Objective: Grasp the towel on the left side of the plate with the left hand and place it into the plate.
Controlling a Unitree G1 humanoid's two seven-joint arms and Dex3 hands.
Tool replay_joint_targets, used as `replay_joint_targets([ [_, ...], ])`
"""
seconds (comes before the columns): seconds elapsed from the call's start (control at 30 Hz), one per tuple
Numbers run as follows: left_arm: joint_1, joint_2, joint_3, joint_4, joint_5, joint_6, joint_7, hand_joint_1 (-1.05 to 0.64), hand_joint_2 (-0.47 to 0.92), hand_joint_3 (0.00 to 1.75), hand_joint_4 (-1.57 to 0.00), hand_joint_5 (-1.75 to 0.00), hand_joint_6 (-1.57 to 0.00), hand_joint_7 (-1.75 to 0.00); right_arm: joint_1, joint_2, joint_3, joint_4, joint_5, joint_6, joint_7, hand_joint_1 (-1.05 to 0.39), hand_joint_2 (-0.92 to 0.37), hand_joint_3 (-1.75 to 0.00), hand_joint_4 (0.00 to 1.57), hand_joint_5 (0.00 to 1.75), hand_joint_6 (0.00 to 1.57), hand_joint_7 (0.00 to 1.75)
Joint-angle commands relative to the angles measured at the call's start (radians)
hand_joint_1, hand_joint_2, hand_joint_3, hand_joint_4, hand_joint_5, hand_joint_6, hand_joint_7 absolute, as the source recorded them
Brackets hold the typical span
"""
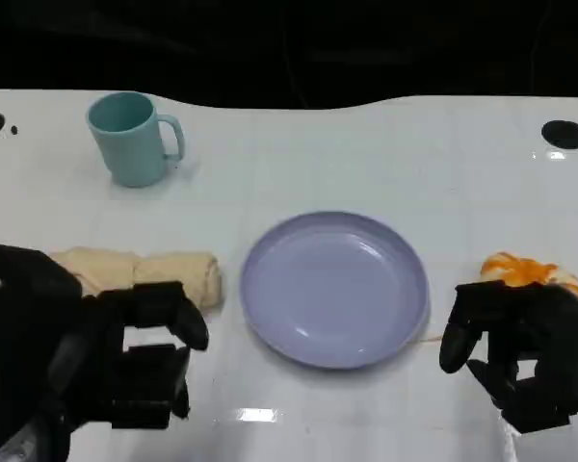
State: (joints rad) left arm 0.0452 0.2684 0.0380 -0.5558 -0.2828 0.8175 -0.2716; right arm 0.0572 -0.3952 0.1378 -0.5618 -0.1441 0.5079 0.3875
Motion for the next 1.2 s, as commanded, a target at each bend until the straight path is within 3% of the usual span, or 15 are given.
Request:
replay_joint_targets([
  [0.03,-0.013,-0.015,0.026,0.023,0.025,-0.06,0.043,-0.07,0.58,1.09,-0.65,-1.48,-0.68,-1.14,-0.006,-0.004,0.005,-0.004,-0.005,-0.002,-0.005,0.01,-0.54,-1.12,0.74,1.75,0.71,1.44],
  [0.2,0.002,0.046,-0.007,0.048,0.125,-0.213,0.032,-0.12,0.66,0.86,-0.59,-1.2,-0.64,-0.79,-0.011,0.005,0.015,-0.011,-0.008,0.019,-0.009,0.01,-0.54,-1.12,0.73,1.75,0.7,1.43],
  [0.3,0.002,0.091,-0.033,0.067,0.191,-0.305,0.012,-0.19,0.87,0.38,-0.56,-0.94,-0.67,-0.43,-0.013,0.007,0.02,-0.012,-0.011,0.02,-0.012,0.01,-0.54,-1.11,0.73,1.75,0.7,1.43],
  [0.53,-0.062,0.229,-0.095,0.157,0.355,-0.498,-0.063,-0.29,0.92,0.17,-0.22,-0.67,-0.35,-0.14,-0.012,0.012,0.024,-0.013,-0.011,0.02,-0.018,0.0,-0.55,-1.1,0.74,1.75,0.71,1.42],
  [0.67,-0.123,0.293,-0.155,0.199,0.506,-0.534,-0.066,-0.36,0.92,0.08,-0.08,-0.54,-0.21,-0.03,-0.009,0.009,0.023,-0.014,-0.011,0.019,-0.016,0.0,-0.55,-1.1,0.75,1.75,0.72,1.42],
  [0.83,-0.252,0.372,-0.27,0.333,0.758,-0.601,-0.062,-0.5,0.9,0.01,-0.05,-0.44,-0.16,-0.01,-0.006,0.01,0.022,-0.022,-0.009,0.031,-0.014,0.0,-0.55,-1.09,0.75,1.75,0.72,1.42],
  [1.03,-0.36,0.37,-0.358,0.563,0.931,-0.729,-0.003,-0.52,0.88,0.0,-0.12,-0.44,-0.19,-0.02,-0.001,0.008,0.026,-0.041,-0.015,0.05,-0.016,0.0,-0.55,-1.09,0.75,1.75,0.72,1.42],
  [1.2,-0.447,0.338,-0.413,0.694,1.009,-0.725,-0.044,-0.54,0.89,0.0,-0.17,-0.38,-0.21,-0.01,-0.001,0.007,0.029,-0.051,-0.021,0.057,-0.013,0.0,-0.56,-1.08,0.74,1.75,0.71,1.42],
])
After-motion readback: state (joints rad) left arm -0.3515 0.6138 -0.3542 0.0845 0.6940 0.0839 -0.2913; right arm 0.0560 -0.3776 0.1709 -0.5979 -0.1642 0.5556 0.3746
